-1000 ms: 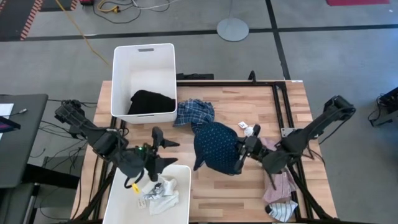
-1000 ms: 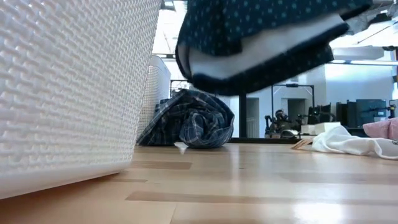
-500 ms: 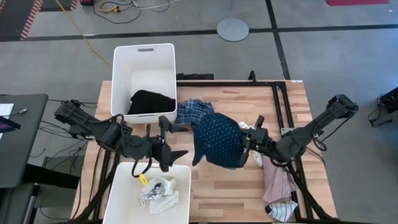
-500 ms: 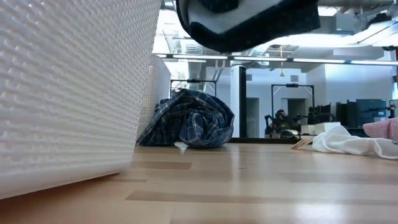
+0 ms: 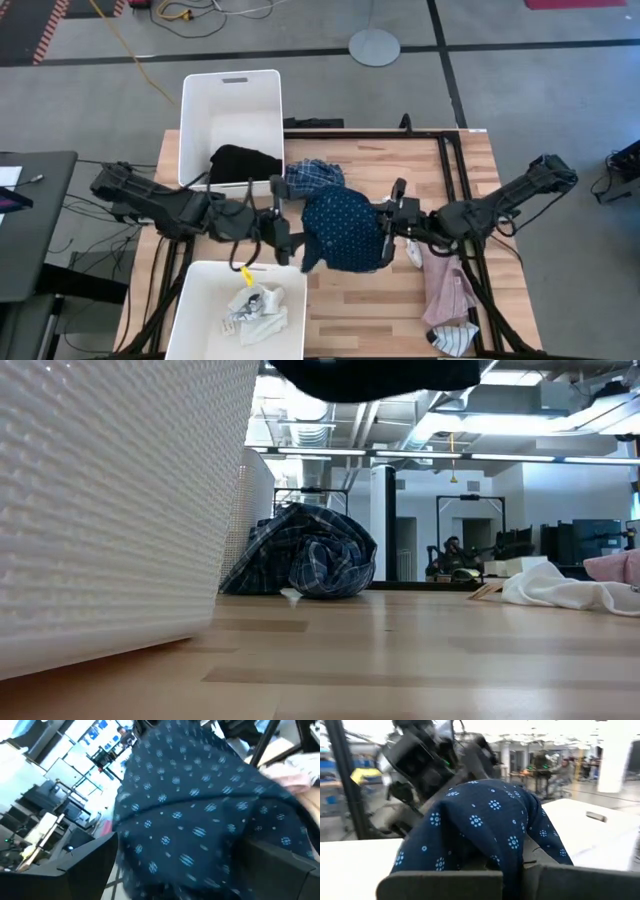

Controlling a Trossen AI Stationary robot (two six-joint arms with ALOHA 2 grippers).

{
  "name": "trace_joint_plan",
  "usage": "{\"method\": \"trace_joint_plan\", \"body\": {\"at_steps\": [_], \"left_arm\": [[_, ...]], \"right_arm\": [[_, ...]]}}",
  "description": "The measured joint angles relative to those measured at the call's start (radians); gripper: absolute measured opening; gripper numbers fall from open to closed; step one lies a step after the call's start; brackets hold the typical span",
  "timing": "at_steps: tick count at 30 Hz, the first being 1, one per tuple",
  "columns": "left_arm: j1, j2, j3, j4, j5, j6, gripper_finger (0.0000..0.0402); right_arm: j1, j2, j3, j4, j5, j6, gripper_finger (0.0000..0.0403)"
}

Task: Sort clothes
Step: Put the blue shirt into the top white bin

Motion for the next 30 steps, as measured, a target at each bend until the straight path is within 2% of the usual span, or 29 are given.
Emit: {"method": "trace_joint_plan", "body": {"at_steps": [3,7,9,11,15,20,21,30], "left_arm": [[0.029,0.033,0.000,0.020,-0.003,0.004,0.0385],[0.045,0.056,0.000,0.046,-0.002,0.030,0.0382],[0.047,0.063,0.000,0.062,-0.004,0.055,0.0368],[0.042,0.065,0.000,0.061,0.000,0.073,0.0338],[0.035,0.063,-0.001,0.097,0.006,0.096,0.0223],[0.033,0.063,-0.001,0.107,0.005,0.148,0.0037],[0.033,0.063,-0.001,0.106,0.005,0.152,0.0020],[0.033,0.054,-0.001,0.115,0.002,0.200,0.0005]], "right_arm": [[-0.011,0.008,0.000,0.013,-0.053,-0.007,0.0008],[-0.016,0.021,0.000,0.015,-0.063,-0.007,0.0009],[-0.015,0.021,0.000,0.001,-0.065,-0.006,0.0009],[-0.014,0.020,0.000,-0.021,-0.064,-0.004,0.0009],[-0.015,0.020,0.000,-0.052,-0.046,-0.005,0.0009],[-0.030,0.020,0.000,-0.108,-0.040,0.017,0.0011],[-0.034,0.020,0.000,-0.121,-0.040,0.022,0.0014],[-0.035,0.020,0.000,-0.246,-0.039,0.098,0.0057]]}}
